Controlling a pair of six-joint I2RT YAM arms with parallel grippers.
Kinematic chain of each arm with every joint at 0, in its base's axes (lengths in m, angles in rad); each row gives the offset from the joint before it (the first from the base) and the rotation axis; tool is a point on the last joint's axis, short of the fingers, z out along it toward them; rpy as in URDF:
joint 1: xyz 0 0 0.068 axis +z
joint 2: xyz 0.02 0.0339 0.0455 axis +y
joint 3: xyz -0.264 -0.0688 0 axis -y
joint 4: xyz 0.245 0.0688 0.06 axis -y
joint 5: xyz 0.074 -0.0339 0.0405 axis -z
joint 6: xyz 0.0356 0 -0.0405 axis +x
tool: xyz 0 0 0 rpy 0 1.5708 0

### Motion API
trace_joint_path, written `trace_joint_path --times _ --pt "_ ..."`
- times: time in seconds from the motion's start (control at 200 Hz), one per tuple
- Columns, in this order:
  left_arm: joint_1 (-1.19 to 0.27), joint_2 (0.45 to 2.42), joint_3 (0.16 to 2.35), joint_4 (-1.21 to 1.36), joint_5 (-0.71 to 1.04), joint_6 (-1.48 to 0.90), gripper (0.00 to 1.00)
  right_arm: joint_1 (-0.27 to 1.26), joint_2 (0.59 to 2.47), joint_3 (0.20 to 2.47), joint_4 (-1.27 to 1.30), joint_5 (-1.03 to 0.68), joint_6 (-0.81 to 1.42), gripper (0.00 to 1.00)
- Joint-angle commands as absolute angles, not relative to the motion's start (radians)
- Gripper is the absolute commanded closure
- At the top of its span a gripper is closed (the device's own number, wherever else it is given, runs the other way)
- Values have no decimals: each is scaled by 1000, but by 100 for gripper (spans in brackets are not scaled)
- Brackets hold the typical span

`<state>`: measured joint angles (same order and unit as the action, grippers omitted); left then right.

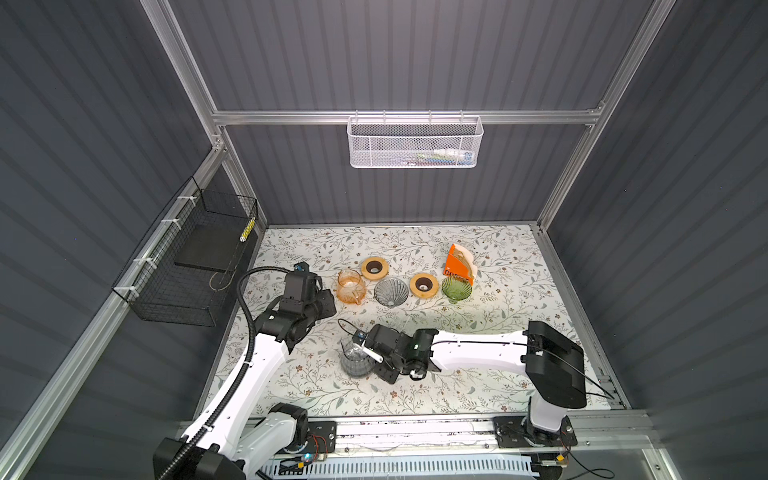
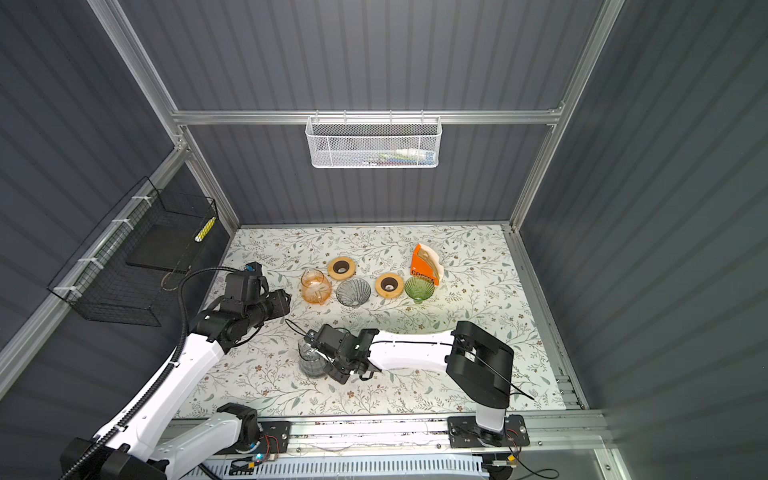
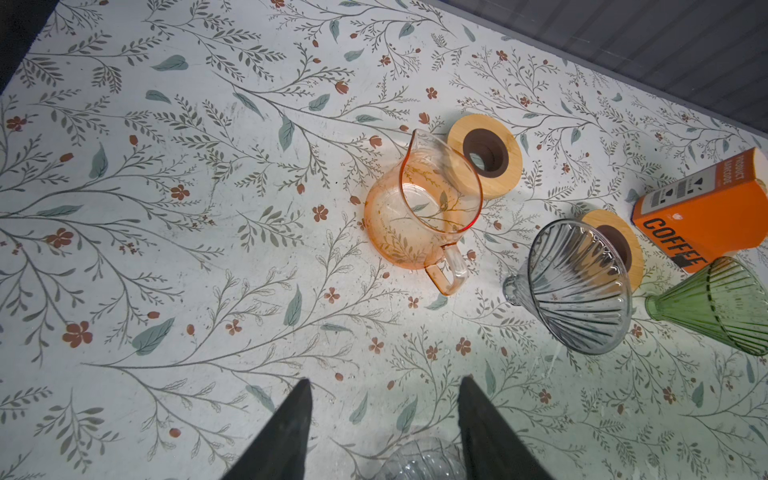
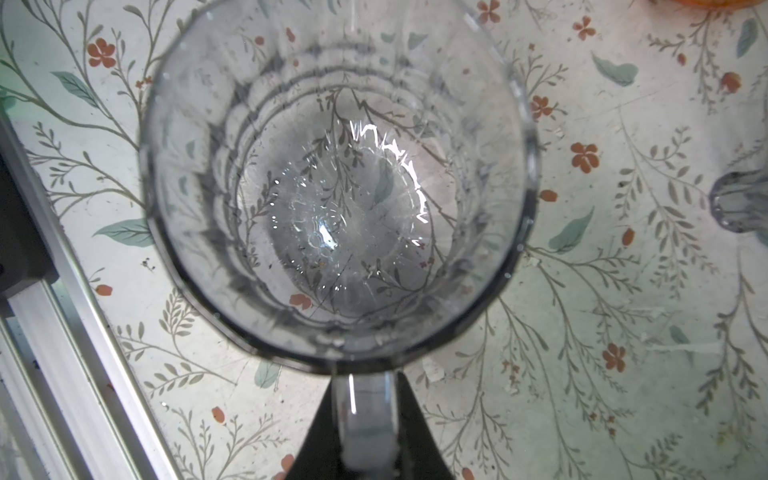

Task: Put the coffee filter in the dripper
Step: 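Lower the clear pitcher onto the table and open right gripper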

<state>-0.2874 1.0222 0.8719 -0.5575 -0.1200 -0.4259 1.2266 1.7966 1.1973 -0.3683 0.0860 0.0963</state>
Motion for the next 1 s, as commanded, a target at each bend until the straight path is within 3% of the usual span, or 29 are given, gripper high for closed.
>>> trace_joint_path --times 0.0,0.665,0.996 --pt "-293 1008 860 -577 -116 -407 43 1230 1798 1238 -360 103 86 100" --pt "-293 1009 860 -572 -111 -411 43 1231 1826 1249 -369 151 51 100" --pt "-293 1011 862 -571 -110 -411 43 1230 1843 1259 -380 175 47 80"
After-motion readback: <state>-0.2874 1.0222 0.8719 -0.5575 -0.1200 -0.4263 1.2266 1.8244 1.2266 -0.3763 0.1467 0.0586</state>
